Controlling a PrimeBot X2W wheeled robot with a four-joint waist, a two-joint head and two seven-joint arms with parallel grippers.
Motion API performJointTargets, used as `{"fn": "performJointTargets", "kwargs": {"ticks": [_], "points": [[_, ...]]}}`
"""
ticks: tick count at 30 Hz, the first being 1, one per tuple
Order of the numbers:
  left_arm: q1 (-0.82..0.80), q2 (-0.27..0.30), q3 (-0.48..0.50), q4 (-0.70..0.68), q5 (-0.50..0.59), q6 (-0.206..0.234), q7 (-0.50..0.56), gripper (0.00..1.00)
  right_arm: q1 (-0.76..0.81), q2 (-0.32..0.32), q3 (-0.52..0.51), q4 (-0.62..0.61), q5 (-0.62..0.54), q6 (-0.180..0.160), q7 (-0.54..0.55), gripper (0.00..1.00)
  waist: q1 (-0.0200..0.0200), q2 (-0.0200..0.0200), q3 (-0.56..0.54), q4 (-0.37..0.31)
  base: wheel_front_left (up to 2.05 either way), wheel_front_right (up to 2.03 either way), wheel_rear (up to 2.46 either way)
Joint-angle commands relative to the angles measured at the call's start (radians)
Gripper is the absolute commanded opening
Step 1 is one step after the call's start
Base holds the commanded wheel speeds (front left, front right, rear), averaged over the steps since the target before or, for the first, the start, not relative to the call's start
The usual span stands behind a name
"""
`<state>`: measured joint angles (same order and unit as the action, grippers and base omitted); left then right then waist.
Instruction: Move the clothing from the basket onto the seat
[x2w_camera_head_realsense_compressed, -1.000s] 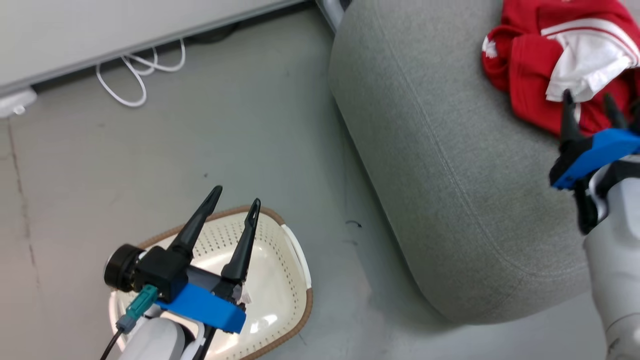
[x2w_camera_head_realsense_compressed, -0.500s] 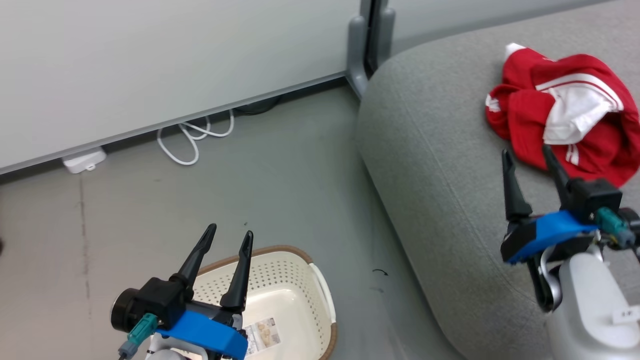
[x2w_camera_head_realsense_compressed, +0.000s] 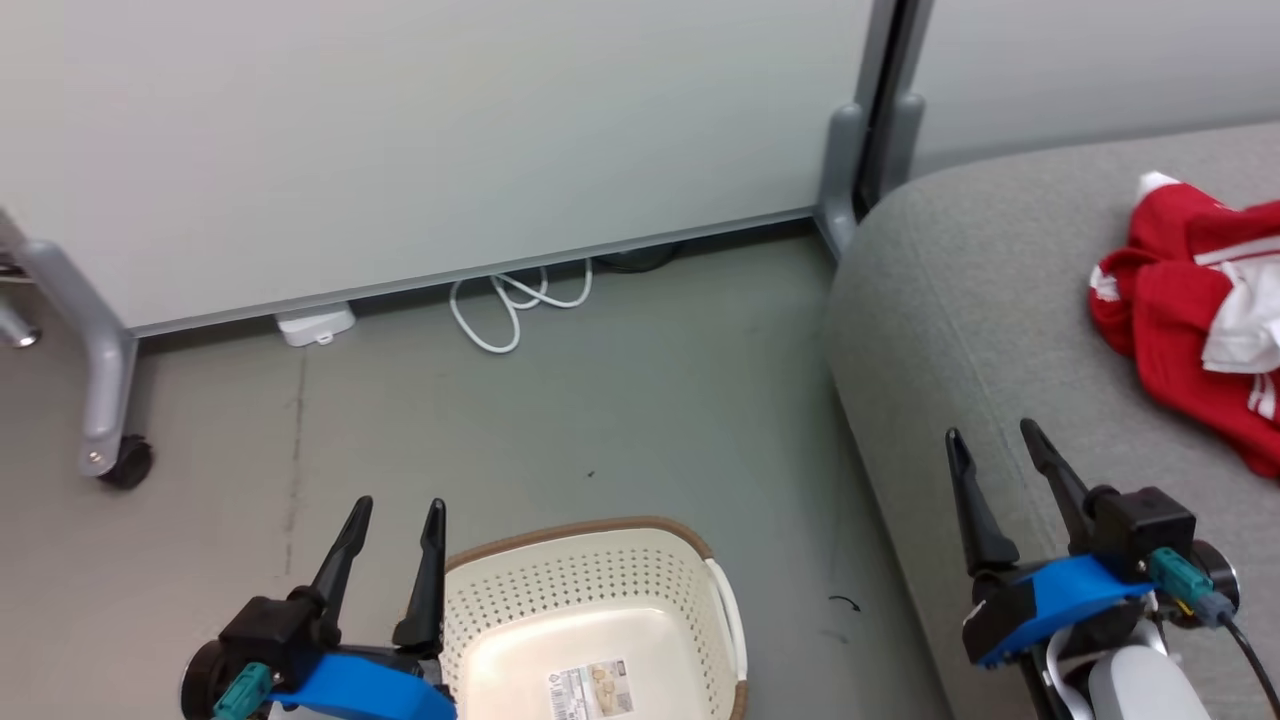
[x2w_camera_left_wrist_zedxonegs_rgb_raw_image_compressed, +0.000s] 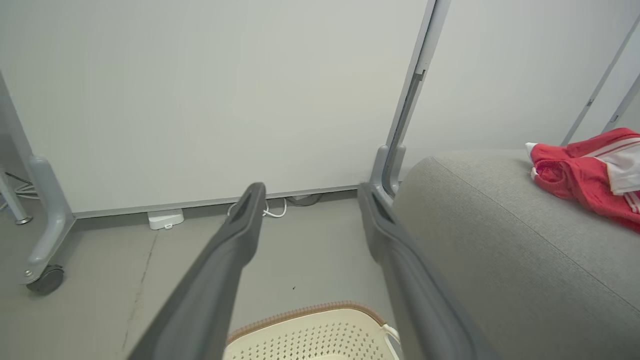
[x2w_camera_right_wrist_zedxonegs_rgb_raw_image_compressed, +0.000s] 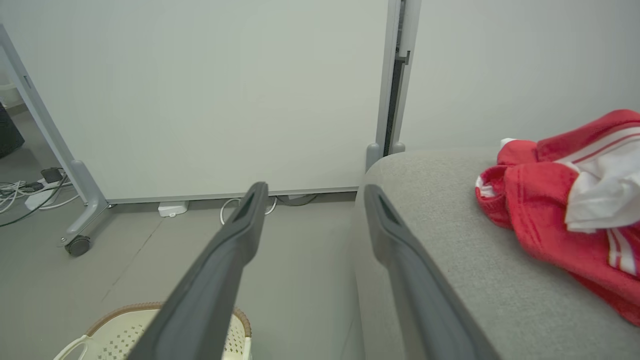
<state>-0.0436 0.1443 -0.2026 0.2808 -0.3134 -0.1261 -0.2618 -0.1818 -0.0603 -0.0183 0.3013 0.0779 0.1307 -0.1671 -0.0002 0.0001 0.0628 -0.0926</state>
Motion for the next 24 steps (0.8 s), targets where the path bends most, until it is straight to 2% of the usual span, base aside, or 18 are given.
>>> {"fn": "performJointTargets", "kwargs": {"ticks": [1, 11, 24], "points": [[0.005, 0.001, 0.013, 0.006, 0.005, -0.007, -0.005, 1.0, 0.029, 0.005, 0.0, -0.015, 0.002, 0.0, 0.009, 1.0, 0.0002, -0.0001, -0.018, 0.034, 0.0, 0.0, 0.0], [0.029, 0.015, 0.054, 0.05, -0.011, -0.005, -0.005, 1.0, 0.094, 0.01, 0.004, -0.051, 0.019, 0.0, 0.027, 1.0, 0.0002, -0.0001, -0.05, 0.114, 0.0, 0.0, 0.0], [0.053, 0.029, 0.095, 0.072, -0.026, -0.005, -0.005, 1.0, 0.117, 0.01, 0.025, -0.022, 0.061, 0.0, 0.012, 1.0, 0.0002, -0.0001, -0.063, 0.14, 0.0, 0.0, 0.0]]}}
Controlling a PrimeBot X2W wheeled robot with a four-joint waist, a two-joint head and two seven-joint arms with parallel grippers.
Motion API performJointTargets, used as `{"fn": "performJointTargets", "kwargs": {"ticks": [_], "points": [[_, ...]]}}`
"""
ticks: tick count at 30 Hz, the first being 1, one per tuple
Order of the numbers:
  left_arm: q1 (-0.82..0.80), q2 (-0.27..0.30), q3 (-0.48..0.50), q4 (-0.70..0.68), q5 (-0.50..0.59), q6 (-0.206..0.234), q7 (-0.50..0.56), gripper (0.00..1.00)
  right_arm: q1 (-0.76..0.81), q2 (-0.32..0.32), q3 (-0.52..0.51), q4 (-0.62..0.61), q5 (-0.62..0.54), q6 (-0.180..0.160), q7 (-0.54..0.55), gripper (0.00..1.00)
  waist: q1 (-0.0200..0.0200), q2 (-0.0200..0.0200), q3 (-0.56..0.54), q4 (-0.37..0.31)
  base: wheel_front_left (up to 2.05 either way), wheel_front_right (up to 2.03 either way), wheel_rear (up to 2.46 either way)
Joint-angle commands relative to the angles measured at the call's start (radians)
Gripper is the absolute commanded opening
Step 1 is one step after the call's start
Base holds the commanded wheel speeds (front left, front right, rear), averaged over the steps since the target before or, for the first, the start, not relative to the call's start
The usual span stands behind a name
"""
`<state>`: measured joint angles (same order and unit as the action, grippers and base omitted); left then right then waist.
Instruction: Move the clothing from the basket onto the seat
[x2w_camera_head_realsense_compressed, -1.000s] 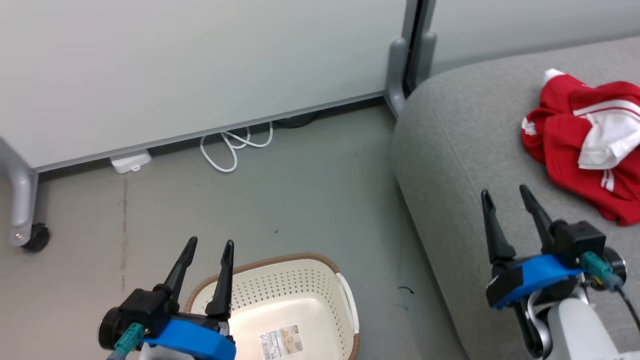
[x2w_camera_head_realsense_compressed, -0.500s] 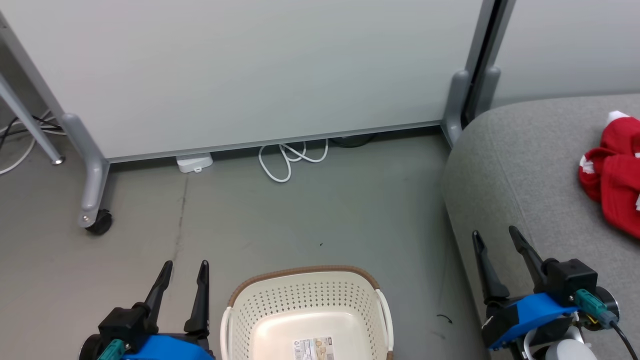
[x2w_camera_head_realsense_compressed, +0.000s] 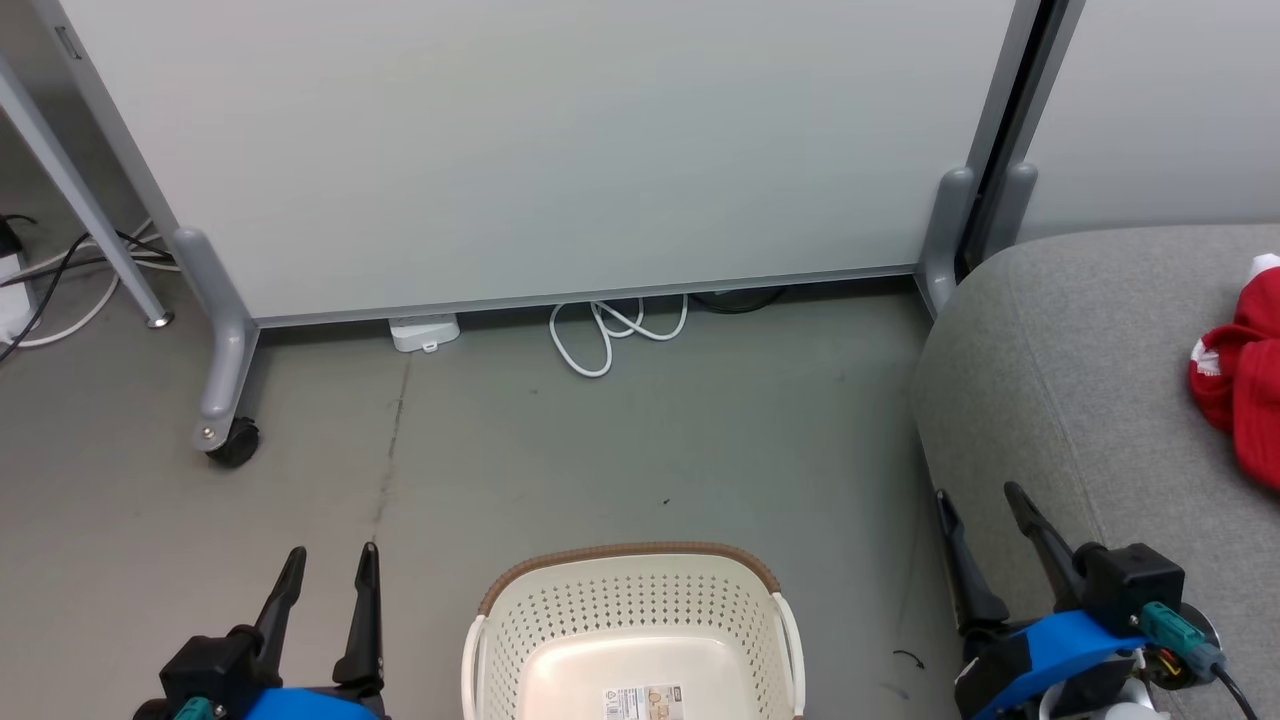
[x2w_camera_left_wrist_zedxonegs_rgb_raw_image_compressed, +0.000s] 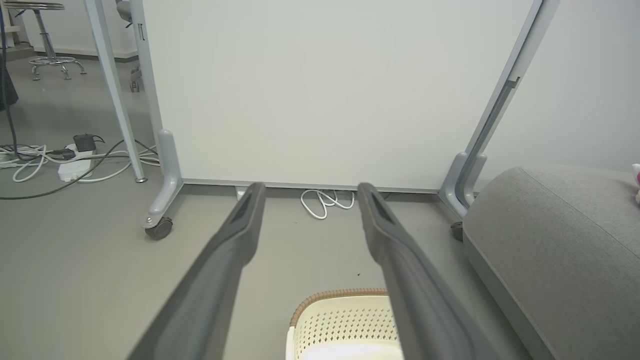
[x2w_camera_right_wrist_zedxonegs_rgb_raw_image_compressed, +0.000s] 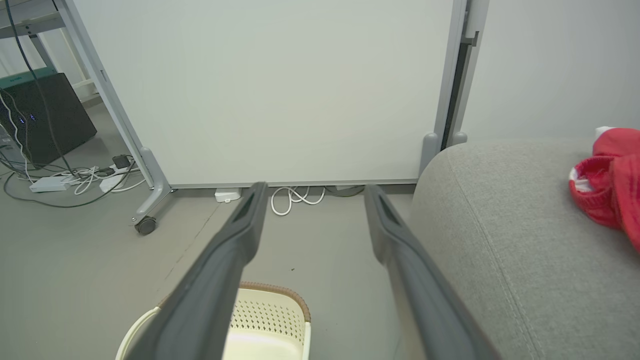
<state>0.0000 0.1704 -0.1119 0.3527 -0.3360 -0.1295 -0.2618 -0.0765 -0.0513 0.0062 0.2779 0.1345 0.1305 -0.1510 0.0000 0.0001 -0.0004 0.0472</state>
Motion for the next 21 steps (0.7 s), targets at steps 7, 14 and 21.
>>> {"fn": "performJointTargets", "kwargs": {"ticks": [7, 14, 21], "points": [[0.002, 0.008, 0.014, -0.006, -0.002, -0.001, -0.005, 1.0, 0.016, 0.001, 0.002, 0.011, 0.018, 0.001, -0.005, 1.0, 0.0, -0.0001, 0.001, -0.004, 0.0, 0.0, 0.0], [-0.005, 0.008, 0.007, -0.004, -0.001, -0.001, -0.005, 1.0, 0.016, 0.001, 0.007, 0.015, 0.034, 0.001, -0.007, 1.0, 0.0, -0.0001, 0.003, -0.006, 0.0, 0.0, 0.0], [-0.011, 0.009, 0.012, -0.004, -0.001, -0.002, -0.005, 1.0, 0.013, 0.001, 0.015, 0.012, 0.04, 0.001, -0.007, 1.0, 0.0, -0.0001, 0.008, -0.006, 0.0, 0.0, 0.0]]}}
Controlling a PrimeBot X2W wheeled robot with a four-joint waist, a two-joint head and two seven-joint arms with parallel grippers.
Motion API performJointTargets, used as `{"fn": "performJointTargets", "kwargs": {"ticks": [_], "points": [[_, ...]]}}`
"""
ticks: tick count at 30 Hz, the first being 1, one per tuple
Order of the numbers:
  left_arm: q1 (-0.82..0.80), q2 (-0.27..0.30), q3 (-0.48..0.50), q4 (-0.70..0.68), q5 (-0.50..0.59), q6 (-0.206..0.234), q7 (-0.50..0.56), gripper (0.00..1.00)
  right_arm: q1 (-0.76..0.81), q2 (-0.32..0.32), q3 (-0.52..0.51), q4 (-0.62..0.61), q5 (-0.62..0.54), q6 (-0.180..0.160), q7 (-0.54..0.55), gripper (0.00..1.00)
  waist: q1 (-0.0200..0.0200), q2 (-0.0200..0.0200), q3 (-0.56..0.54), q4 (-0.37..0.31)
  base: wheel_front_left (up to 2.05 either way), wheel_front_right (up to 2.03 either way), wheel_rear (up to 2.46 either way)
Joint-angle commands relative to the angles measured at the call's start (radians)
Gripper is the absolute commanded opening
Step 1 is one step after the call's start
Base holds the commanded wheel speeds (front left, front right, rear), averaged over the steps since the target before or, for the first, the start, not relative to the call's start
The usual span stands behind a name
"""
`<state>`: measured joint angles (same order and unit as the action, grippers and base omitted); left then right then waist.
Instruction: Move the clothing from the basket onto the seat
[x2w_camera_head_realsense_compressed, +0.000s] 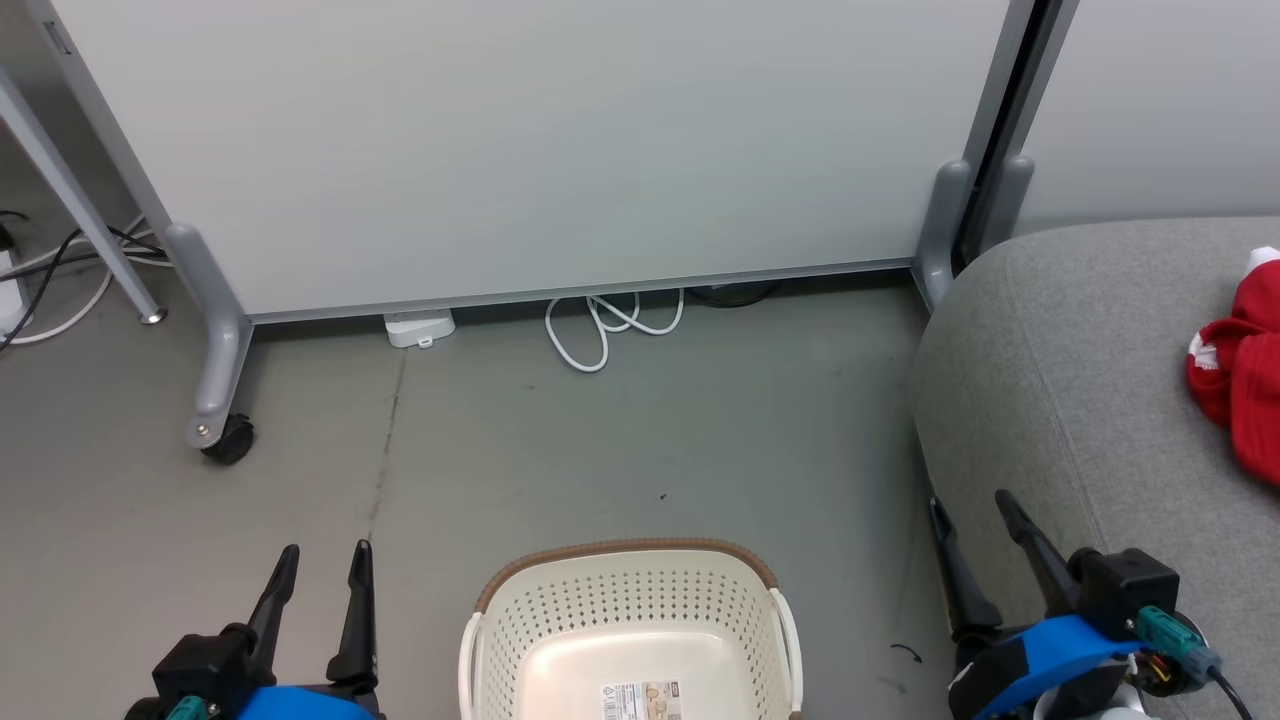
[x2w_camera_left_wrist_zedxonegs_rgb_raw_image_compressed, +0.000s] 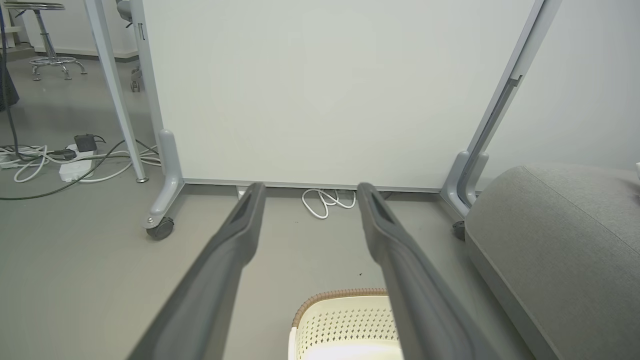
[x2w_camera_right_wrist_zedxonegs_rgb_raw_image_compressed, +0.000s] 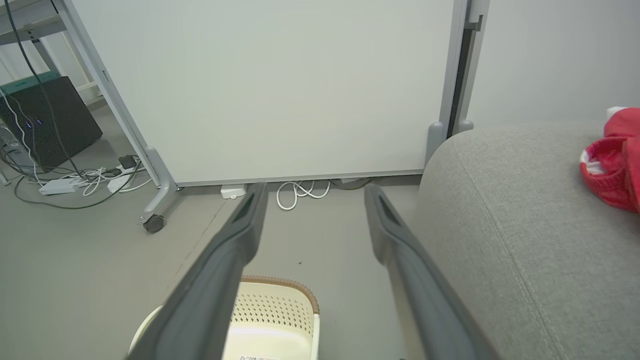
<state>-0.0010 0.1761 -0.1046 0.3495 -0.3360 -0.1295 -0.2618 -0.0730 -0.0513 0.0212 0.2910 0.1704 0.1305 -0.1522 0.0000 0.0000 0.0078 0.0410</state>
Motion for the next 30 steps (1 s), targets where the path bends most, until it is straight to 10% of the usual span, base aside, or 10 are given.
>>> {"fn": "performJointTargets", "kwargs": {"ticks": [1, 6, 7, 30], "points": [[-0.01, 0.004, 0.006, -0.001, 0.0, -0.002, -0.005, 1.0, 0.01, 0.001, 0.001, -0.001, 0.004, 0.001, -0.006, 1.0, 0.0, 0.0, 0.0, 0.0, 0.0, 0.0, 0.0], [-0.005, 0.005, -0.002, 0.0, -0.008, -0.002, -0.005, 1.0, 0.011, 0.001, 0.004, -0.001, 0.009, 0.001, -0.006, 1.0, 0.0, 0.0, 0.003, -0.002, 0.0, 0.0, 0.0], [0.001, 0.0, -0.003, 0.002, -0.005, 0.0, 0.001, 0.0, 0.0, 0.0, 0.003, 0.003, 0.001, 0.0, 0.0, 0.0, 0.0, 0.0, 0.003, -0.002, 0.0, 0.0, 0.0], [0.013, -0.054, 0.038, 0.036, -0.268, 0.0, 0.082, 0.0, 0.015, 0.001, -0.025, 0.053, 0.297, 0.0, 0.061, 0.0, 0.0001, 0.0, 0.002, -0.007, 0.0, 0.0, 0.0]]}}
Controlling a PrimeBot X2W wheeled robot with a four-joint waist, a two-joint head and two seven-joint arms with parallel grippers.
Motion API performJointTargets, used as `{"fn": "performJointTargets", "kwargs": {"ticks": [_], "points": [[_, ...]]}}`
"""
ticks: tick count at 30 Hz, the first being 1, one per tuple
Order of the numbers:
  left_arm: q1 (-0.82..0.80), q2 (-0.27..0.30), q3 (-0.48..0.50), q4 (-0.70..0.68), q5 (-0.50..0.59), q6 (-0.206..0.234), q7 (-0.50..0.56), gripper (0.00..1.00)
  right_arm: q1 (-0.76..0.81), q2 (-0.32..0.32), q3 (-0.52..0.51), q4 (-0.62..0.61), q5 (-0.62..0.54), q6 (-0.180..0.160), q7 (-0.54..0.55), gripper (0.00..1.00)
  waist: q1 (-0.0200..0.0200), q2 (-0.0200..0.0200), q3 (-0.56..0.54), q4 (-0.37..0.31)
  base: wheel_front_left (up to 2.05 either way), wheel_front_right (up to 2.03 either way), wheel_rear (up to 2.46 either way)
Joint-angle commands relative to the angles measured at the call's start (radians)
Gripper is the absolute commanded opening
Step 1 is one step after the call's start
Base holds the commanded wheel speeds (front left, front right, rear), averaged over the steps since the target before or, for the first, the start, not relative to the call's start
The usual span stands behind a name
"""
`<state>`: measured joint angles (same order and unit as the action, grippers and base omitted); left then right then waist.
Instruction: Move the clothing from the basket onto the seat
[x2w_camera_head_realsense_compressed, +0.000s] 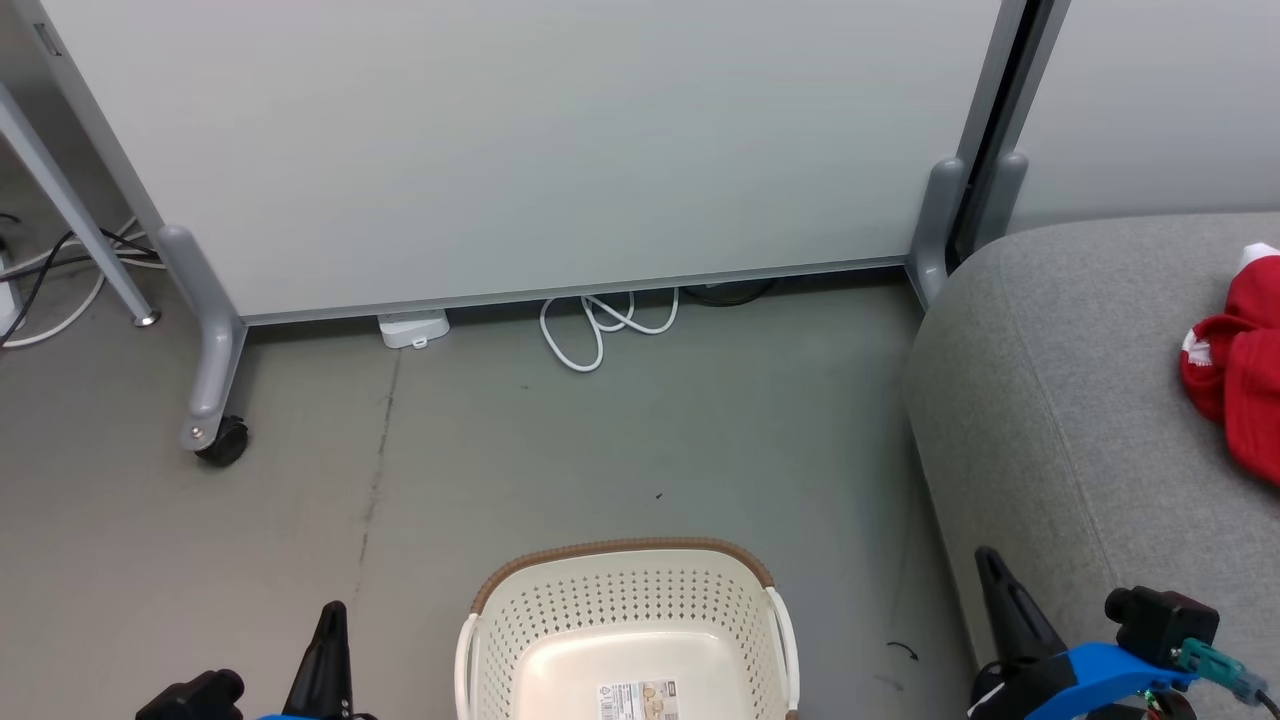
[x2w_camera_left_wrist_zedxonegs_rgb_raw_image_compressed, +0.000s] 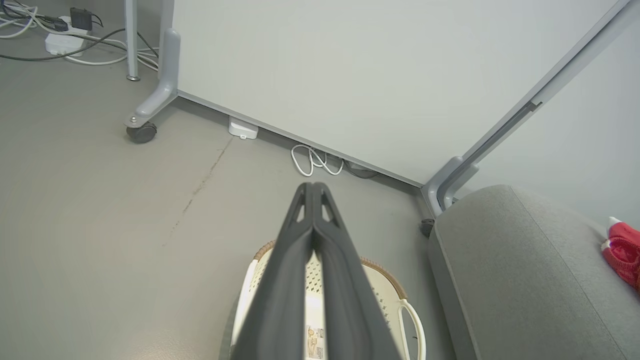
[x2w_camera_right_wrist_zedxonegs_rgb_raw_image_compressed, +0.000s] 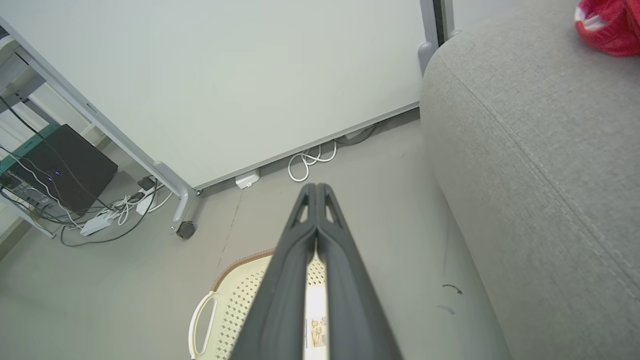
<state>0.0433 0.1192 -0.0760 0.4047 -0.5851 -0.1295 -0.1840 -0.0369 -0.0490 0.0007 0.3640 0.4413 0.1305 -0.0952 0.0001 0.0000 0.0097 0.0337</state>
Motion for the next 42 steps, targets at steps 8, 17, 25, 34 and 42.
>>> {"fn": "performJointTargets", "kwargs": {"ticks": [8, 17, 25, 34, 42], "points": [[-0.047, -0.005, 0.031, -0.036, -0.135, 0.0, 0.038, 0.0, -0.028, -0.001, -0.017, -0.033, 0.158, 0.0, 0.028, 0.0, -0.0001, 0.0, -0.001, -0.003, 0.0, 0.0, 0.0], [-0.062, -0.013, 0.053, -0.054, -0.254, -0.001, 0.073, 0.0, -0.036, -0.001, -0.03, -0.045, 0.293, 0.0, 0.052, 0.0, -0.0001, 0.0, -0.001, -0.005, 0.0, 0.0, 0.0], [-0.074, -0.02, 0.07, -0.067, -0.351, -0.001, 0.101, 0.0, -0.042, -0.001, -0.041, -0.055, 0.403, 0.0, 0.072, 0.0, -0.0001, 0.0, -0.002, -0.008, 0.0, 0.0, 0.0], [-0.087, -0.027, 0.089, -0.082, -0.45, -0.001, 0.131, 0.0, -0.048, -0.002, -0.052, -0.066, 0.516, 0.0, 0.093, 0.0, -0.0001, 0.0, -0.002, -0.01, 0.0, 0.0, 0.0], [-0.098, -0.033, 0.103, -0.094, -0.531, -0.001, 0.155, 0.0, -0.052, -0.002, -0.061, -0.074, 0.607, 0.0, 0.109, 0.0, -0.0001, 0.0, -0.003, -0.013, 0.0, 0.0, 0.0]]}}
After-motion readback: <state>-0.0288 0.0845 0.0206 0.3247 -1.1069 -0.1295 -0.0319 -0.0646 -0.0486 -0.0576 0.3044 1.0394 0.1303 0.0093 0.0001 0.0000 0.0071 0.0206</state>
